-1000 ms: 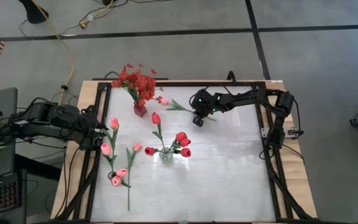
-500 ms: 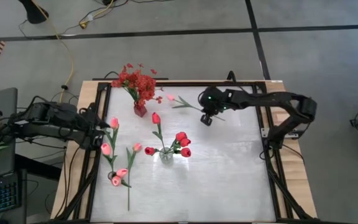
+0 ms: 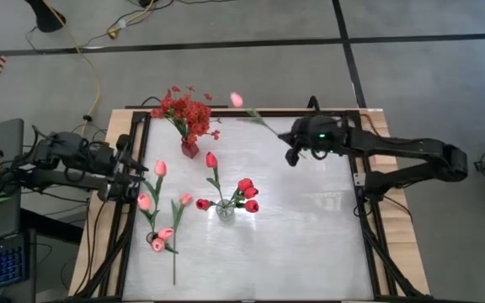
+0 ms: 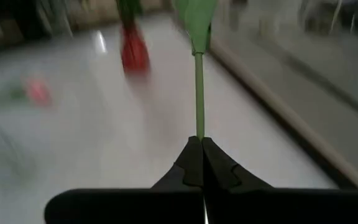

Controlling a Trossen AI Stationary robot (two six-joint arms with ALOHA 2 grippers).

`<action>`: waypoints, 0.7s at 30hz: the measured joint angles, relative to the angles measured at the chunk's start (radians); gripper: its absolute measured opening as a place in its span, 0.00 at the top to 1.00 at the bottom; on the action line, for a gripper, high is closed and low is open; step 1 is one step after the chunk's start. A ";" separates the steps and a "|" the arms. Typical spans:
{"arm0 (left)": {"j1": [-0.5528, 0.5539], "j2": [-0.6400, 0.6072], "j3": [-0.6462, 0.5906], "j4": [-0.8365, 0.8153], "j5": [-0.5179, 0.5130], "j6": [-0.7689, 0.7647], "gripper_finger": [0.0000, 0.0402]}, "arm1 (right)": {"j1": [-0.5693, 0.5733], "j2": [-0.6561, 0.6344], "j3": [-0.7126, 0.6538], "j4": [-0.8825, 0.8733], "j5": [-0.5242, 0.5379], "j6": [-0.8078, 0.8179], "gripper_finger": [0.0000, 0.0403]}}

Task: Sort flowers into vase by color
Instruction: Put the pink flower into the purple vase

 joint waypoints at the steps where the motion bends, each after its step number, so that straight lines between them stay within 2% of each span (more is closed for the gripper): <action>1: 0.000 0.000 0.000 0.016 0.000 0.002 0.73 | 0.005 -0.018 -0.008 0.068 0.001 -0.001 0.96; 4: 0.000 0.000 0.000 0.093 -0.021 0.037 0.73 | 0.033 -0.038 -0.014 0.271 0.003 -0.038 0.96; 7: 0.000 0.000 0.007 0.171 -0.118 0.080 0.73 | 0.055 -0.033 -0.013 0.479 -0.004 -0.092 0.96; 10: 0.000 0.005 0.028 0.231 -0.209 0.128 0.73 | 0.067 -0.004 0.008 0.612 -0.005 -0.132 0.96; 12: 0.000 0.010 0.039 0.282 -0.227 0.147 0.73 | 0.067 0.028 0.039 0.656 -0.022 -0.145 0.96; 15: 0.000 0.043 0.068 0.338 -0.192 0.162 0.73 | 0.067 0.091 0.117 0.676 -0.089 -0.159 0.96; 21: 0.000 0.173 0.162 0.340 -0.199 0.178 0.73 | 0.079 0.259 0.327 0.683 -0.209 -0.162 0.96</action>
